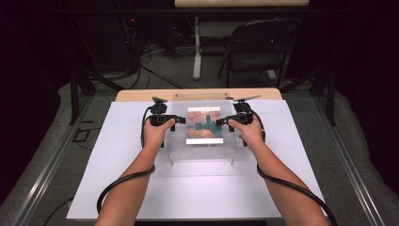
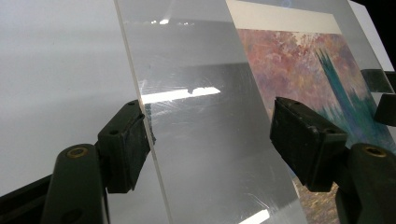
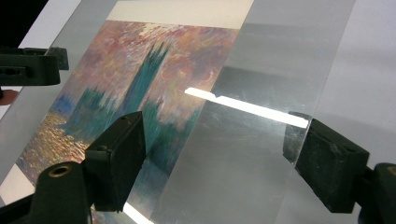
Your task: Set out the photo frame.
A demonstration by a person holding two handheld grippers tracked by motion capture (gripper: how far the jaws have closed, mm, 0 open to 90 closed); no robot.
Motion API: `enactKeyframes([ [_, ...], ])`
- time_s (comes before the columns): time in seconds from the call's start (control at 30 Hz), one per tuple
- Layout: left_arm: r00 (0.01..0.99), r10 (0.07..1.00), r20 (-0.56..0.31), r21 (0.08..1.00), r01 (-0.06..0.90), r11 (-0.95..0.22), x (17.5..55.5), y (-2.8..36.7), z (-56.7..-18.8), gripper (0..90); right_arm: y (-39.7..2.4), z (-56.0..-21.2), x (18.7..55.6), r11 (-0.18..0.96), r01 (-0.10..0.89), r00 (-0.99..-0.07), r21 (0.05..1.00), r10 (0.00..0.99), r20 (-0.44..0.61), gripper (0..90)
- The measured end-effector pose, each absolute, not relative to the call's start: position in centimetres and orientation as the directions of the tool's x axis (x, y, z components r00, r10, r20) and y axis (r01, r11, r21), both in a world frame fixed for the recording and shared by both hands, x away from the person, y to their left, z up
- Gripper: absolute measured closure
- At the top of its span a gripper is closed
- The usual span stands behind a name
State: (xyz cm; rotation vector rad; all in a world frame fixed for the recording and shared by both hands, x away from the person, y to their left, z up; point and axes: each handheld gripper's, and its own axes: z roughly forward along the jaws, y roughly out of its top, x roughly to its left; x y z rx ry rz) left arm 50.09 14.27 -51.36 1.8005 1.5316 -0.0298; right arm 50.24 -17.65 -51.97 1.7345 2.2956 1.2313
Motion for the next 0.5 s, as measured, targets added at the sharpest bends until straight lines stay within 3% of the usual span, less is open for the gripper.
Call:
enactKeyframes([
  [0.5,0.296,0.841,-0.452,0.555,0.832,0.006,48.8,14.6,-49.7,35.0,-17.2,-50.2,49.2,0.103,0.78,-0.408,0.617,0.832,0.375,20.9],
])
